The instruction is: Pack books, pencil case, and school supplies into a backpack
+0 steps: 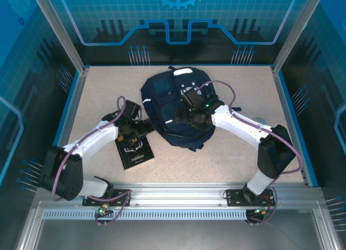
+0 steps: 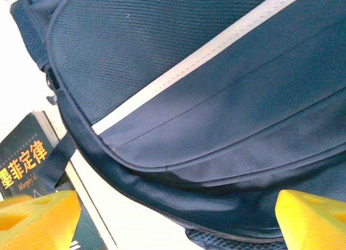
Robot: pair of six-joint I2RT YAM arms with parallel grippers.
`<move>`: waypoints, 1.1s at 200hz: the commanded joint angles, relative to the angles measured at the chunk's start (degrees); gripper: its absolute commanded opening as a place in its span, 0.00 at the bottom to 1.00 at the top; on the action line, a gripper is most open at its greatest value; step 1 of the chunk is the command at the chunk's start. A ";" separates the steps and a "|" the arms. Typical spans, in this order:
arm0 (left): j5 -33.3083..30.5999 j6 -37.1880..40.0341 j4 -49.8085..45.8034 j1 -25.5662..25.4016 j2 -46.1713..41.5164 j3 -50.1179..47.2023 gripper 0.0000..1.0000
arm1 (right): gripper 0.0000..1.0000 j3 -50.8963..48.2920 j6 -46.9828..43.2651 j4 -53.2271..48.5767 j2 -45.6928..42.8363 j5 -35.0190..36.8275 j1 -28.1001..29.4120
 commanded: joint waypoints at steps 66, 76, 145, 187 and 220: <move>-2.63 3.50 -5.69 20.52 -8.26 -9.13 0.95 | 0.78 13.83 -12.05 -1.99 16.57 -7.84 11.75; -2.75 3.18 -5.58 20.94 -8.59 -10.01 0.95 | 0.75 15.35 -12.87 -1.98 18.79 -9.28 12.58; 0.92 3.30 -3.28 21.57 -7.52 -13.43 0.95 | 0.60 21.52 -14.21 -2.41 27.97 -10.45 14.60; 5.59 1.61 -0.36 21.57 -6.61 -15.86 0.94 | 0.52 24.71 -15.20 -3.78 32.34 -11.77 14.60; 7.37 0.42 1.14 21.57 -5.89 -16.95 0.91 | 0.49 26.05 -15.68 -3.64 34.01 -13.55 14.56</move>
